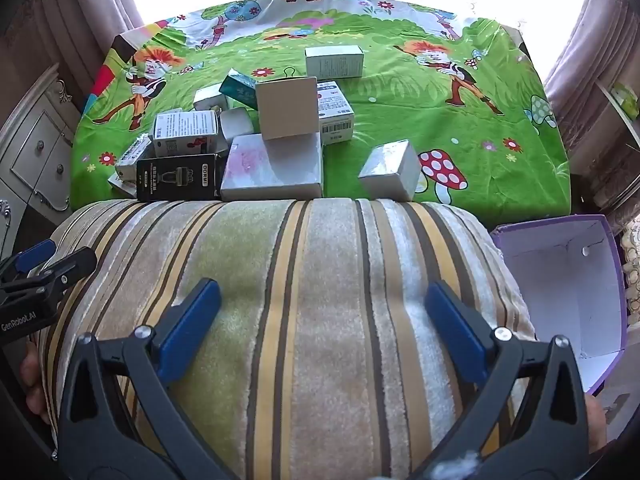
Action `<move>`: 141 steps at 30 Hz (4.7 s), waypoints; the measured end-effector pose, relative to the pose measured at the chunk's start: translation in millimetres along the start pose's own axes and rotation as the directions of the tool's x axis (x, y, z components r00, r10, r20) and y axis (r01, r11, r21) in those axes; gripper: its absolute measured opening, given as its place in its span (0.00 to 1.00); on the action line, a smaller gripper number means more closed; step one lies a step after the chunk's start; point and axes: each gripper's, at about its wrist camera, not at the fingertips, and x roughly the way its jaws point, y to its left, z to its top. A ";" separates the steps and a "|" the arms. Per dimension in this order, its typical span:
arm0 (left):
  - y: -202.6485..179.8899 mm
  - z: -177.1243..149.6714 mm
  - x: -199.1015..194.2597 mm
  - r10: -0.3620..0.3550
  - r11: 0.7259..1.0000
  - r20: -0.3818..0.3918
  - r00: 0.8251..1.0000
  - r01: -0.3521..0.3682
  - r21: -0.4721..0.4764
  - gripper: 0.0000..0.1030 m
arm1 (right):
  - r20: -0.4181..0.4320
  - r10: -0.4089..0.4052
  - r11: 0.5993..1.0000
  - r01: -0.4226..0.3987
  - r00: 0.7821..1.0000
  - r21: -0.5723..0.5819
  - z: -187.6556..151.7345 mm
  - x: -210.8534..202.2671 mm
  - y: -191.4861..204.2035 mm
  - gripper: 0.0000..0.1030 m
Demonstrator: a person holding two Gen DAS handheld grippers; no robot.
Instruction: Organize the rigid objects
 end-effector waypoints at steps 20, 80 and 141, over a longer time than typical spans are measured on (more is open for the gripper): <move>0.6 -0.8 1.4 0.012 1.000 -0.004 1.000 -0.012 0.004 1.00 | 0.012 0.022 1.000 -0.022 1.000 0.014 0.1 -0.2 -0.6 1.00; 25.0 31.8 -3.5 -0.171 0.982 0.069 0.983 0.175 -0.065 0.83 | -0.004 0.116 0.985 -0.114 0.993 0.126 47.4 19.4 -59.4 1.00; -24.2 68.5 -1.5 -0.189 0.981 0.158 0.969 0.193 -0.009 0.34 | 0.123 0.135 0.975 -0.154 0.983 0.163 58.3 15.5 -85.4 0.37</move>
